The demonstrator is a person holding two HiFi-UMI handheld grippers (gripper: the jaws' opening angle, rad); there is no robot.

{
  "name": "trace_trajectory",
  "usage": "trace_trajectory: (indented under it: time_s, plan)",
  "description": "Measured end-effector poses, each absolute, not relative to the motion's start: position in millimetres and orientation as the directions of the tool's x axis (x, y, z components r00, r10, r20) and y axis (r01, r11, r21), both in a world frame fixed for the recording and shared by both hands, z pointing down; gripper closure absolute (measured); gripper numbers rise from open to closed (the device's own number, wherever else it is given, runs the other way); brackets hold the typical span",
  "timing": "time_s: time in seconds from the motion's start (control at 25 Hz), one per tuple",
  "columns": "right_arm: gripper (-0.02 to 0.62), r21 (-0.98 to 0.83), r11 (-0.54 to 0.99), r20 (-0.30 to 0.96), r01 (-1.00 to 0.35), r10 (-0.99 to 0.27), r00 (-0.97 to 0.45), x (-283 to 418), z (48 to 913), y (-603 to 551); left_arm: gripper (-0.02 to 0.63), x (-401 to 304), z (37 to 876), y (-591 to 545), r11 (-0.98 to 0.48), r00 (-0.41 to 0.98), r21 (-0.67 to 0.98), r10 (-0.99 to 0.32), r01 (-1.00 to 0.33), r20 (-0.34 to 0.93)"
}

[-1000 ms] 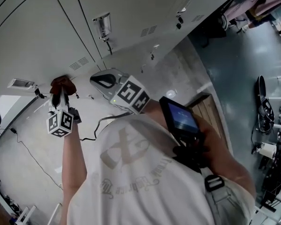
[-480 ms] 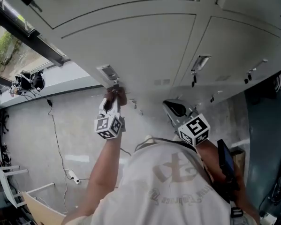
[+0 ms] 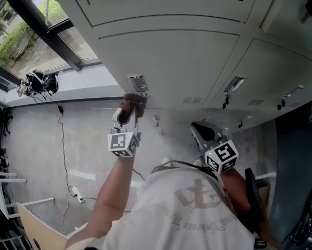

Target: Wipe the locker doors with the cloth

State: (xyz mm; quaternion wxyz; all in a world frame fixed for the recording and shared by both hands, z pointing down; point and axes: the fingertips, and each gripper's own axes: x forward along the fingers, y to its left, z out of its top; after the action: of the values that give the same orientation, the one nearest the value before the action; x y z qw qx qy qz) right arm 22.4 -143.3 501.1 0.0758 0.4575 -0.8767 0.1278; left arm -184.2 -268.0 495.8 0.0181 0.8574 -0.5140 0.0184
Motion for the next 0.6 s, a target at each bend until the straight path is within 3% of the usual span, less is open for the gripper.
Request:
trace_trajectory:
  time_s: [0.6]
  plan:
    - [0.588, -0.16, 0.505, 0.254, -0.848, -0.81, -0.529, 53.2, 503.0, -131.8, 0.537, -96.9, 503.0, -254.1, -0.514, 0.538, 0.219, -0.84, -0.829, 0.066]
